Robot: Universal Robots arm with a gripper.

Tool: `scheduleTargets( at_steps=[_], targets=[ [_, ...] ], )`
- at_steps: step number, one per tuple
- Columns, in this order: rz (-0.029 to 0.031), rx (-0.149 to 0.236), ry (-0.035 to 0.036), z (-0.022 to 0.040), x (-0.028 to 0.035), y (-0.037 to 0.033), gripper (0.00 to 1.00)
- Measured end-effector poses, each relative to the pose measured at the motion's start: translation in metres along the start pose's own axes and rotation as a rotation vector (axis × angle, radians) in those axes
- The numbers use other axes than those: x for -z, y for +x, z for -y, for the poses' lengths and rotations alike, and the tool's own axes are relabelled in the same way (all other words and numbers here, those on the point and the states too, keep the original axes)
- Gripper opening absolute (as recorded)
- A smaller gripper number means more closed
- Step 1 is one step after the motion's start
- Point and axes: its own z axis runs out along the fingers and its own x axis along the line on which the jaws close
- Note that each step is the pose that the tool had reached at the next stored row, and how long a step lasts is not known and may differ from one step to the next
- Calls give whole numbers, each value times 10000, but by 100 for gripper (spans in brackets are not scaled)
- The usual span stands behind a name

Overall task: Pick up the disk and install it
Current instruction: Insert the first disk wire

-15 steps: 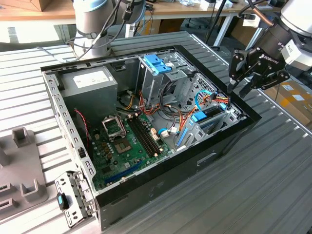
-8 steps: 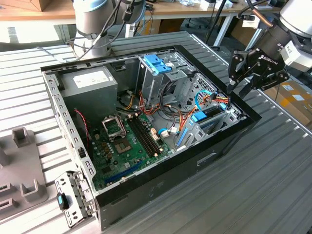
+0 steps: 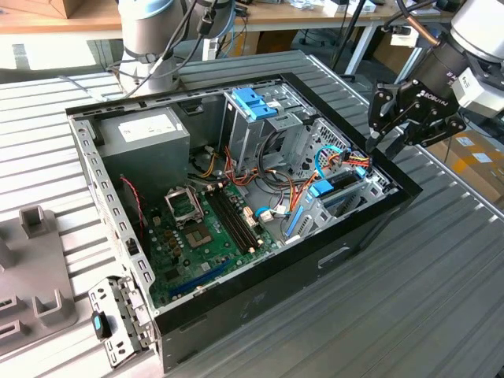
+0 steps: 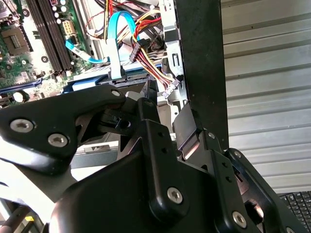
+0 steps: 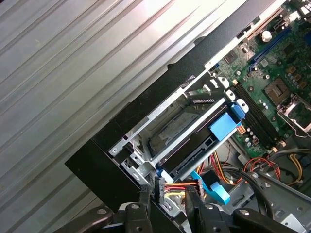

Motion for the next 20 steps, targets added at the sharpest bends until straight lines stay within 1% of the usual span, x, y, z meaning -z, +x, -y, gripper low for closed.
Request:
scheduleTargets(
  at_steps=[9,11,20],
  targets=[
    [0,0,0,0,-14,1,42],
    [0,0,0,-2,-52,5,42],
    [0,0,0,-3,-63,6,42]
  ],
)
